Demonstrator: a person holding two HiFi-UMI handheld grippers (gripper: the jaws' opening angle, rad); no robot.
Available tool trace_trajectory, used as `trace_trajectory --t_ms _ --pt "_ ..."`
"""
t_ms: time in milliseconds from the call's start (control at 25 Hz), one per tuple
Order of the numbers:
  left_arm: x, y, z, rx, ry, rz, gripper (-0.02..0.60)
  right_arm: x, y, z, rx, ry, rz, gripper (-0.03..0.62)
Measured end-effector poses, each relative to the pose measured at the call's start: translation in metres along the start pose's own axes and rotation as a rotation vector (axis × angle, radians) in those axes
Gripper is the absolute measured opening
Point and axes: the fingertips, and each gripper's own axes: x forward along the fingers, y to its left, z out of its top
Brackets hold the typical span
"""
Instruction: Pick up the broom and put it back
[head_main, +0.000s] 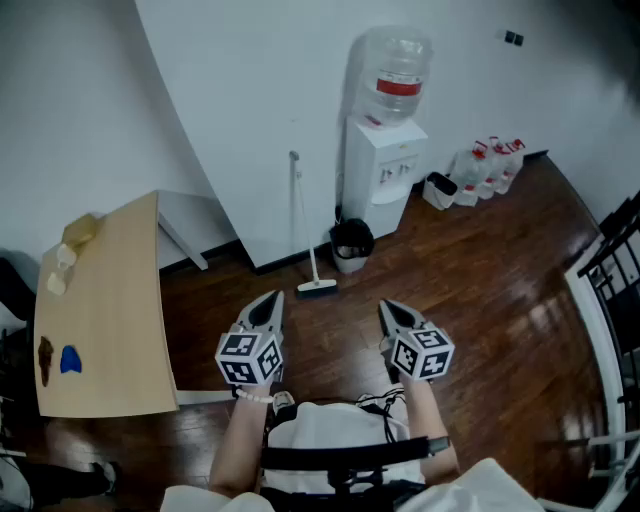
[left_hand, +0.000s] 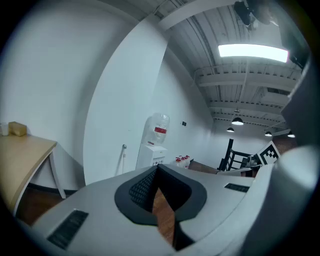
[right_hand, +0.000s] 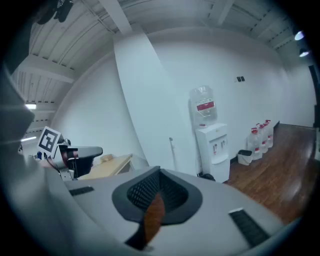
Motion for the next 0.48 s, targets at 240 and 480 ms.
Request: trace_trajectory --t_ms 240,480 --pt "0.015 -0.030 -0.004 0.001 -0.017 0.039 -0.006 -0.017 -0.034 0.006 -0.012 0.007 0.034 0.008" --pt "0.030 -0.048 -0.002 0.016 -0.018 0.073 -0.006 -0.022 -0.059 0.003 0.020 0.005 0.070 0.006"
